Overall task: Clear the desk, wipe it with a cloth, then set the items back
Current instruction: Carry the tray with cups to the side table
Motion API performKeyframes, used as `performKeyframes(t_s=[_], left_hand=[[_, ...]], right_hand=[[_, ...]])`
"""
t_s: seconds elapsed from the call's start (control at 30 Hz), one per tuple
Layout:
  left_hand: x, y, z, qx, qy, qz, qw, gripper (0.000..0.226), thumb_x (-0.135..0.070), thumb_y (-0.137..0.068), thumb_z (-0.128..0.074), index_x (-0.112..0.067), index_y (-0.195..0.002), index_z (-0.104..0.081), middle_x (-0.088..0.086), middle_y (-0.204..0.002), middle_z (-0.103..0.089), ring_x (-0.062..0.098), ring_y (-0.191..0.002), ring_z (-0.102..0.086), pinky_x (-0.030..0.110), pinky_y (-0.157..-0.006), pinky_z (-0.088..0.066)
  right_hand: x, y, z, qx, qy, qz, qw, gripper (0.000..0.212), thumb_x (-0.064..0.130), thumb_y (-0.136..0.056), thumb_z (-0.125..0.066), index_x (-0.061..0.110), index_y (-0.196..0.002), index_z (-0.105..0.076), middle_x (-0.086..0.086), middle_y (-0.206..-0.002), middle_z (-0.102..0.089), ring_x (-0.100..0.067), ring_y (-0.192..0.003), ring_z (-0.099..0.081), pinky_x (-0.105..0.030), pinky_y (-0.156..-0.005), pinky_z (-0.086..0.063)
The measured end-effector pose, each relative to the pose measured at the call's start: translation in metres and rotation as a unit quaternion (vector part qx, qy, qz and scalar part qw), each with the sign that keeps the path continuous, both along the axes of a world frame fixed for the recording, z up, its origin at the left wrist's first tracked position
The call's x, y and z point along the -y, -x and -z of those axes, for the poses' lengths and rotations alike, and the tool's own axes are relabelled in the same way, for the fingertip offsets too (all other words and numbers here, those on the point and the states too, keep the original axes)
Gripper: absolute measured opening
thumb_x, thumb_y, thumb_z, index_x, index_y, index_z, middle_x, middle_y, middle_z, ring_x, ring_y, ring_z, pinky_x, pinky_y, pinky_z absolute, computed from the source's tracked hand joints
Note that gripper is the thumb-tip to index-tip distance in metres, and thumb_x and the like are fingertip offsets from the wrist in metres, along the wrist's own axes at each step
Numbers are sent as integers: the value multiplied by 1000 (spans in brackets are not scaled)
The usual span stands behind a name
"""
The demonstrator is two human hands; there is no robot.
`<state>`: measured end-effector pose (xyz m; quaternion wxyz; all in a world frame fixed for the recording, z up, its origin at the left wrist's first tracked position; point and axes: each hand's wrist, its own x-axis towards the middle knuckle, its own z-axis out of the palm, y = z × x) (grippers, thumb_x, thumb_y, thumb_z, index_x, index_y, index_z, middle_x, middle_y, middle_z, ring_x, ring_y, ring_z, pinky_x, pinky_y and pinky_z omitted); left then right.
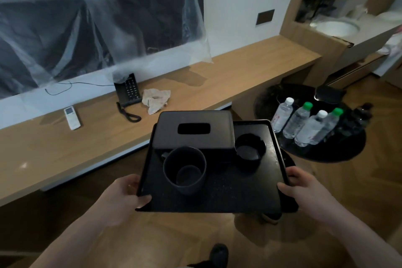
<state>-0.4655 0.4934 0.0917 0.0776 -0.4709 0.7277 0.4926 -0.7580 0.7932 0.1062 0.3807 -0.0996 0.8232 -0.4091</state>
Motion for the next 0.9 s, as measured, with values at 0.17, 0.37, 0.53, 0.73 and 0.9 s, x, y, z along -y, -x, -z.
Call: performKeyframes(t_s=[0.17,0.37,0.53,0.73,0.9], left_hand=[[-16,63,-10,-10,0,-23,1000,26,-15,-89,-79,-28,-110,-71,-7,-94,-78,13,-91,-74,40,-90,-55],[-56,128,-20,-9,17,-50,999,26,-16,-89,-79,-26,-111,-70,-3,-102,-77,16,-97,-73,46,-98,-53],[-108,180,-23,-12,24,-102,994,26,-19,-86,-82,-29,-109,-73,-3,-101,-77,19,-98,-73,49,-100,-51],[-192,248,-24,-59,0,-189,980,27,-14,-88,-80,-24,-113,-73,2,-105,-78,23,-92,-77,52,-93,-57],[-235,288,-22,-92,-19,-239,967,28,-5,-90,-77,-15,-116,-71,8,-99,-79,21,-82,-77,33,-70,-56]], right_hand=[[-13,65,-5,9,23,25,999,17,1,-100,-64,16,-106,-66,3,-88,-79,-11,-71,-76,-19,-53,-54],[-29,155,0,8,28,-21,999,18,1,-98,-65,16,-107,-67,0,-91,-80,-15,-81,-77,-32,-73,-54],[-52,237,-2,11,42,-79,996,18,5,-99,-65,18,-112,-67,1,-96,-80,-20,-87,-78,-38,-82,-58],[-85,339,-13,-7,23,-139,990,14,12,-96,-71,24,-103,-70,0,-102,-78,-26,-94,-76,-52,-97,-57],[-94,392,-28,-16,26,-167,985,14,6,-97,-68,19,-101,-71,-3,-90,-77,-24,-78,-75,-40,-76,-57]])
